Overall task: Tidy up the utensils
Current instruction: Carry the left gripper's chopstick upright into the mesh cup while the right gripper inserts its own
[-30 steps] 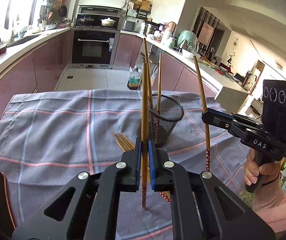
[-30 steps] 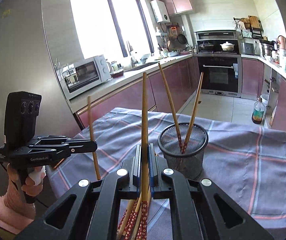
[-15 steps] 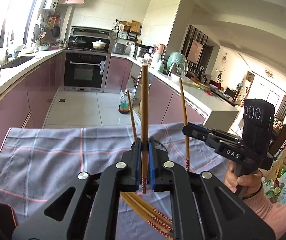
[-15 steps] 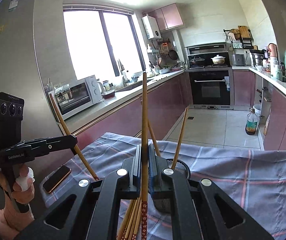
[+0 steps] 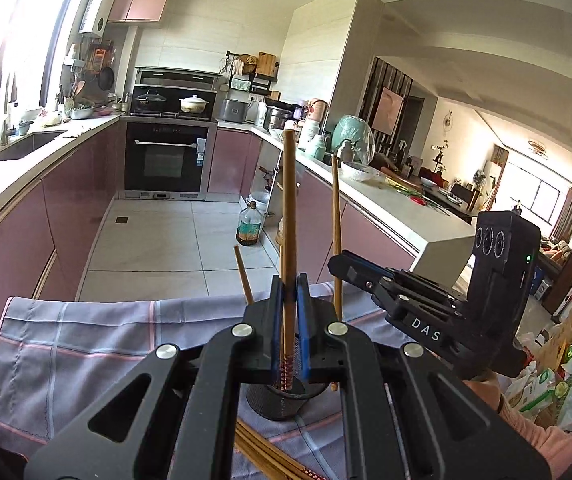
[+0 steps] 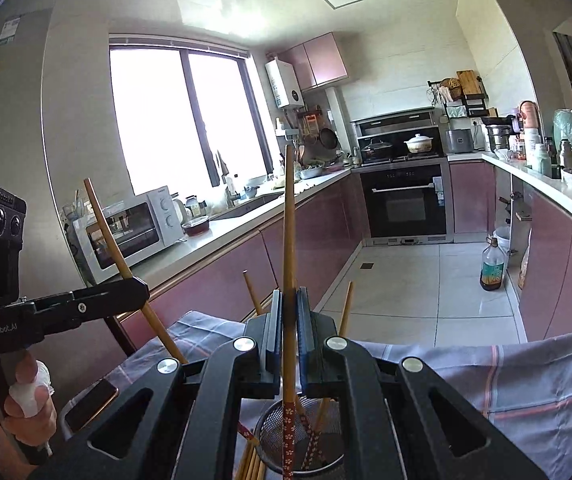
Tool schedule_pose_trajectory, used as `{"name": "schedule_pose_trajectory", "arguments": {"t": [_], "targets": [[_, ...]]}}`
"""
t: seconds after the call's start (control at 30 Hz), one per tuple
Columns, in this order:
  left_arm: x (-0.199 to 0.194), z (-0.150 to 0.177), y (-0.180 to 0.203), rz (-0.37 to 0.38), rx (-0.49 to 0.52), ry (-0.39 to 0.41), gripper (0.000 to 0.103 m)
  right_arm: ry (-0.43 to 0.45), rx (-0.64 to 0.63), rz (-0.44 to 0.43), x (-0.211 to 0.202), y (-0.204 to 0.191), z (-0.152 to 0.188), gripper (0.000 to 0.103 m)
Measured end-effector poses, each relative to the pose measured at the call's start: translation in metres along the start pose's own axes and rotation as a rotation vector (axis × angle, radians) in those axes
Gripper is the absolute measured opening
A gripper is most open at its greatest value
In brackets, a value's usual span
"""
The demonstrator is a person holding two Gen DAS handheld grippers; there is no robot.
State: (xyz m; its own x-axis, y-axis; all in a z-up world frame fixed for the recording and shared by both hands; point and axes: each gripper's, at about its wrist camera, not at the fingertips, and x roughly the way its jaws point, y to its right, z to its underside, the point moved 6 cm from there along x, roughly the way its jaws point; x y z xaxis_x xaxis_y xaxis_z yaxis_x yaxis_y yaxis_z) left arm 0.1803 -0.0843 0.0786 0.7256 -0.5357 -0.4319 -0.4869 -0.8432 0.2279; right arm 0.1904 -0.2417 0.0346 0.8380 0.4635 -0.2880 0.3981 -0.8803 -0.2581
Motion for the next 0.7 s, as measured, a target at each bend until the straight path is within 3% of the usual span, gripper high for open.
{"name": "schedule_pose_trajectory", "arguments": {"t": [0.17,0.5,0.7], "targets": [[0.029,0.008,0.001,-0.012,0.009,-0.072,0.007,-0.001,0.014,0.031,0.016,0.009,0.004,0.005],[0.083,0.048,-0.012,-0.015,0.013,-0.242,0.007,-0.161,0.03,0.058,0.043,0.017,0.047,0.005],[0.105,0.062,-0.026,-0.019,0.003,-0.292,0.008,-0.234,0.053,0.086,0.05,0.023,0.06,0.009]]}}
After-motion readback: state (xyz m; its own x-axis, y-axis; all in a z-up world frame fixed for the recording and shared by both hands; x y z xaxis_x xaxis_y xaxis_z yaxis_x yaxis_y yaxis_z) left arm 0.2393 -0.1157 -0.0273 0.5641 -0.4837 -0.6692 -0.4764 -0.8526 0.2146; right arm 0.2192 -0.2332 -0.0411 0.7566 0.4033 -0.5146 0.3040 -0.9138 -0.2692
